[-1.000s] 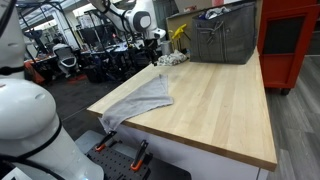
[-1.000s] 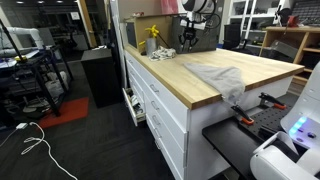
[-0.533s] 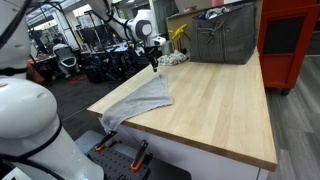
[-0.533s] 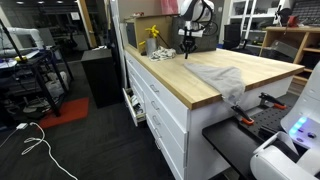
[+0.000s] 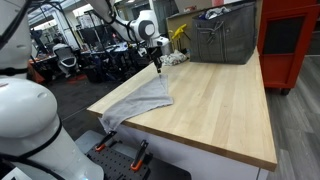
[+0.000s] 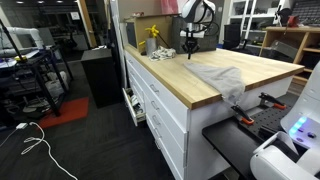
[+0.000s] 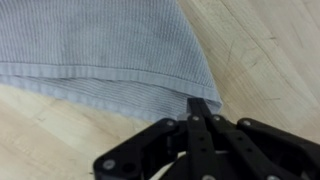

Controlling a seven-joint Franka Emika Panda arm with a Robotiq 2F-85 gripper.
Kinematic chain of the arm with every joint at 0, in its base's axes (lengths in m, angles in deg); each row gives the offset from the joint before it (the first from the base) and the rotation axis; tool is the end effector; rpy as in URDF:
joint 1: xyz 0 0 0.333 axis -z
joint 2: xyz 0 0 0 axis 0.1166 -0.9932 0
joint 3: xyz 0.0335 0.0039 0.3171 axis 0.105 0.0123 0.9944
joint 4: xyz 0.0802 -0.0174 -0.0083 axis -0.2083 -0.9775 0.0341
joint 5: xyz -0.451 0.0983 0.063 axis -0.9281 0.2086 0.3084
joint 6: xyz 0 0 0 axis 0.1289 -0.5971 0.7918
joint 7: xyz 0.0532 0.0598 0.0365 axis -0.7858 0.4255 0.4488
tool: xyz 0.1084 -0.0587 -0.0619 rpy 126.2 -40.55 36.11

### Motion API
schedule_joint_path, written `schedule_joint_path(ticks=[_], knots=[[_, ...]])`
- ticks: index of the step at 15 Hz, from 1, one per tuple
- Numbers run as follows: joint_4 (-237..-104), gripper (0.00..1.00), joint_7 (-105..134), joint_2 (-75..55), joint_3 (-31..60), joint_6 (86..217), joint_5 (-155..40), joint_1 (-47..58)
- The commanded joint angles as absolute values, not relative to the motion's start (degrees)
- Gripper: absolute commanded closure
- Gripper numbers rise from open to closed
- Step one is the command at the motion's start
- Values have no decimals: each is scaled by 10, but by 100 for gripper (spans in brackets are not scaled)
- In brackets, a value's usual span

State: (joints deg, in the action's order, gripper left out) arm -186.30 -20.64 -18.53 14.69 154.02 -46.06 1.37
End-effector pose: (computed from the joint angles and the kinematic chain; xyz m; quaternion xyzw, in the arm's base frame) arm 0.6960 0.0193 0.2046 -0.9264 0.3733 -0.0205 0.0459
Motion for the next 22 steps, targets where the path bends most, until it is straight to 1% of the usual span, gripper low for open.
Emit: schedule_joint_path(ticks=[1,11,22], knots=[[-1830,100,-223,-212,148,1533,-465,9],[-1760,100,-233,-293,126,1526,-478,1],[-1640,100,-241,-327,134,1492,-470,-11]])
